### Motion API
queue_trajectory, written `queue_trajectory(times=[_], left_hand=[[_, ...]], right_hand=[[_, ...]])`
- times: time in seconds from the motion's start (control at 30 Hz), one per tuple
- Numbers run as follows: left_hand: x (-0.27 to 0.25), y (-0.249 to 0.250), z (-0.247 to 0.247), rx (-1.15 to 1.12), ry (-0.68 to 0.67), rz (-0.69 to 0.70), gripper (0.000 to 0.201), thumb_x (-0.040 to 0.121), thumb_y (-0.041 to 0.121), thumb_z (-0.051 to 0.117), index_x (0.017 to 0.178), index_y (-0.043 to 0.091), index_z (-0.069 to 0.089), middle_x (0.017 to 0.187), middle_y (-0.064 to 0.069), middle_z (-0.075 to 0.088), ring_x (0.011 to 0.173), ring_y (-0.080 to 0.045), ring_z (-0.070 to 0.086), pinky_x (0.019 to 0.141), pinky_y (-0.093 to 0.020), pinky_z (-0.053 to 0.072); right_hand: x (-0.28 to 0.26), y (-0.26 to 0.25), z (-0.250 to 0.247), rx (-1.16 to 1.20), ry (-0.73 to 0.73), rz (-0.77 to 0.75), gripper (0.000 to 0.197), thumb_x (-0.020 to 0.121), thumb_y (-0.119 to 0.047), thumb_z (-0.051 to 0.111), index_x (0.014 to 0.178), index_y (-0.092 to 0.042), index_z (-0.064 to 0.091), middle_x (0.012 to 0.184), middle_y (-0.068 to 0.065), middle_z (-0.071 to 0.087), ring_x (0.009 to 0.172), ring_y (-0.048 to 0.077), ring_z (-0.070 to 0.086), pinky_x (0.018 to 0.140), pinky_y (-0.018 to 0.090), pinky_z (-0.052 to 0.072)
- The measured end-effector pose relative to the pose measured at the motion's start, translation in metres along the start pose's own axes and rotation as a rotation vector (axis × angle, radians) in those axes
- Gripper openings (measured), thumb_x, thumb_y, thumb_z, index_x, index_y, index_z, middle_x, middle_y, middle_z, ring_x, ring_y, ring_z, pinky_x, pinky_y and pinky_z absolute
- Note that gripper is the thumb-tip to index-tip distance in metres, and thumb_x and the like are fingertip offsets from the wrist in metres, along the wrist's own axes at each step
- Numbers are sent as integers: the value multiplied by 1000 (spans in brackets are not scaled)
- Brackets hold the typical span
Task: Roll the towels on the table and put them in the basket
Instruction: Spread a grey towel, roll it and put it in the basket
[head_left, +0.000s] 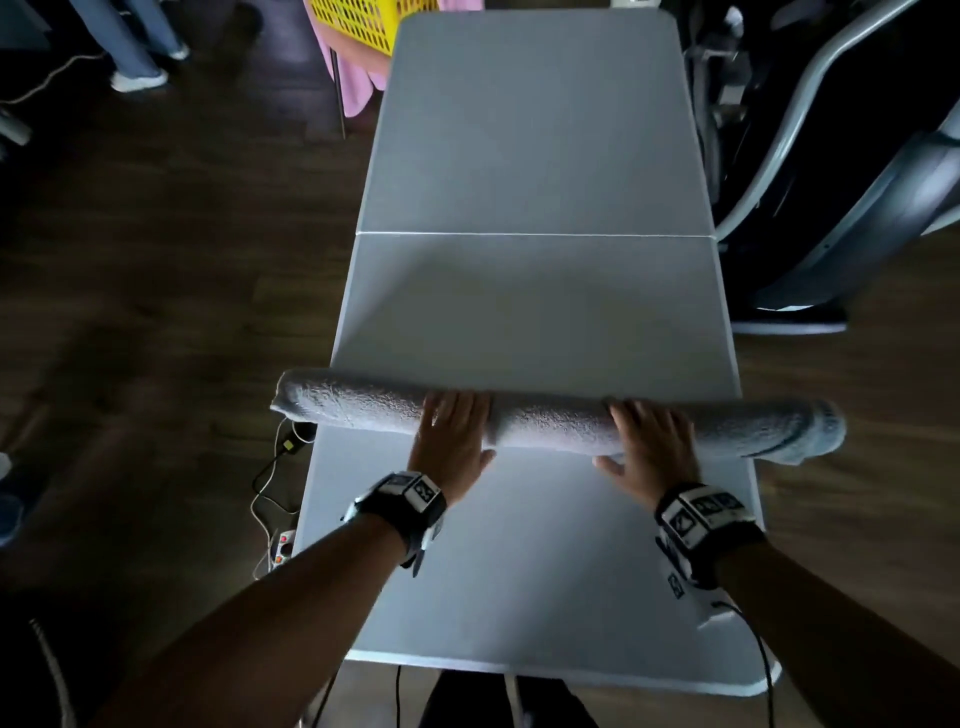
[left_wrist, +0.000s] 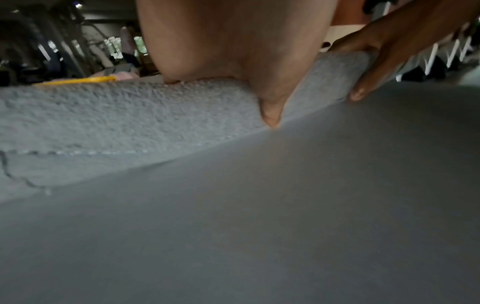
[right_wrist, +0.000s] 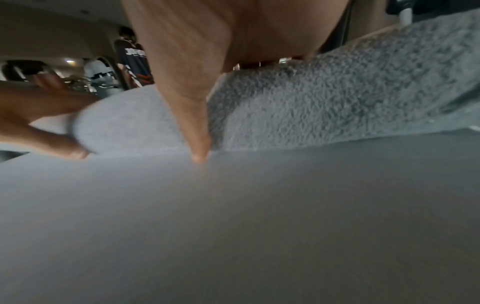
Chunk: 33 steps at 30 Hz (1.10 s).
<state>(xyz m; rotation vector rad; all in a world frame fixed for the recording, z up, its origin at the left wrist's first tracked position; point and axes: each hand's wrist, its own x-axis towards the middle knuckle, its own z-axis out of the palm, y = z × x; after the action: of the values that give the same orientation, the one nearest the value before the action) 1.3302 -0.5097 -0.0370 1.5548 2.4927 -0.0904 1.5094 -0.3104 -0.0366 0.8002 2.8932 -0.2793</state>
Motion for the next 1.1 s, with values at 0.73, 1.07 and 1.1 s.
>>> queue_trajectory(times=[0.73, 1.07, 1.1], left_hand=[[-56, 50, -3, -421, -268, -759, 87, 90, 44, 57, 150, 5, 8, 143, -22, 32, 127, -42, 38, 104, -50, 32], [-107, 114, -8, -877, -268, -634, 77, 83, 35, 67, 145, 14, 27, 132, -16, 51, 119, -35, 49, 91, -38, 41], [-109, 114, -8, -893, -254, -640, 73, 82, 35, 67, 142, 14, 31, 130, -15, 53, 117, -35, 51, 89, -37, 42]], right_hand=[[-81, -20, 4, 333, -289, 632, 90, 84, -67, 46, 151, -25, 3, 150, 17, 23, 134, 41, 27, 105, 58, 22], [-124, -74, 0, 703, -332, 550, 72, 89, -35, 59, 144, -11, 20, 135, 25, 47, 119, 43, 49, 98, 48, 40], [-124, -73, -2, 727, -332, 552, 72, 89, -35, 60, 144, -12, 20, 135, 25, 48, 119, 43, 49, 98, 48, 40]])
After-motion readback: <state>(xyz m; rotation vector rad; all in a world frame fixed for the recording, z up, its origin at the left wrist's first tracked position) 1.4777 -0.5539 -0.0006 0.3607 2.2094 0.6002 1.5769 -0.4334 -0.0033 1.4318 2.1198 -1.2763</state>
